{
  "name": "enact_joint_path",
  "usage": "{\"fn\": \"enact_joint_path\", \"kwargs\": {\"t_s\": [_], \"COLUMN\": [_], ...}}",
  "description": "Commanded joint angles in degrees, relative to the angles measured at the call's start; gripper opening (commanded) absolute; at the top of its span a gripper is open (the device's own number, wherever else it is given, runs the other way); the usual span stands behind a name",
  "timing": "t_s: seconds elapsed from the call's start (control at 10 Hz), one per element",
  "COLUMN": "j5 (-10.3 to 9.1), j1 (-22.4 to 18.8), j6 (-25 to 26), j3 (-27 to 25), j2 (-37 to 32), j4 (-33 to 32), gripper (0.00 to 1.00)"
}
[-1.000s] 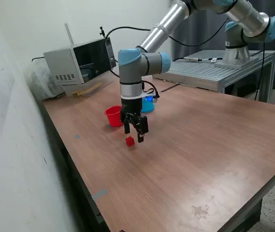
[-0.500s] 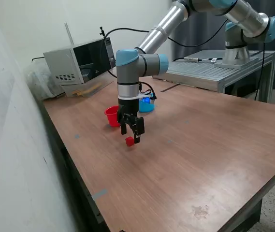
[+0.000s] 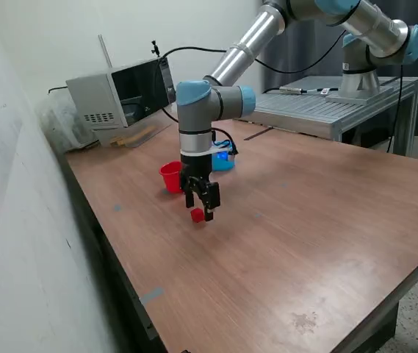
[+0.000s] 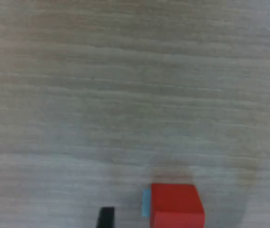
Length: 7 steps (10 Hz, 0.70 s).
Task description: Place red objects in the red bin, and blue objects in the blue bin.
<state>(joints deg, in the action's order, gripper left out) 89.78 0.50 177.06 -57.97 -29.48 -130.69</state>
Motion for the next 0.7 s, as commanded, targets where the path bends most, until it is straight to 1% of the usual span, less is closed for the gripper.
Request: {"fn": "enact_joint_path", "kwargs": {"t_s": [0.0,0.4,0.5,0.6], "j5": [-0.04,-0.04,0.74,1.45], "j1": [0.1,0.5,0.6,0.6], "j6": [-0.4,-1.1,-2.8,-3.3], "j3": [0.1,0.1,-0.2,-0.5], "j2": [0.1,0.2,-0.1,-1.6], "j4": [0.0,-0.1,0.2,0.3], "gripper": [0.00,0.00,0.00,0.00]}}
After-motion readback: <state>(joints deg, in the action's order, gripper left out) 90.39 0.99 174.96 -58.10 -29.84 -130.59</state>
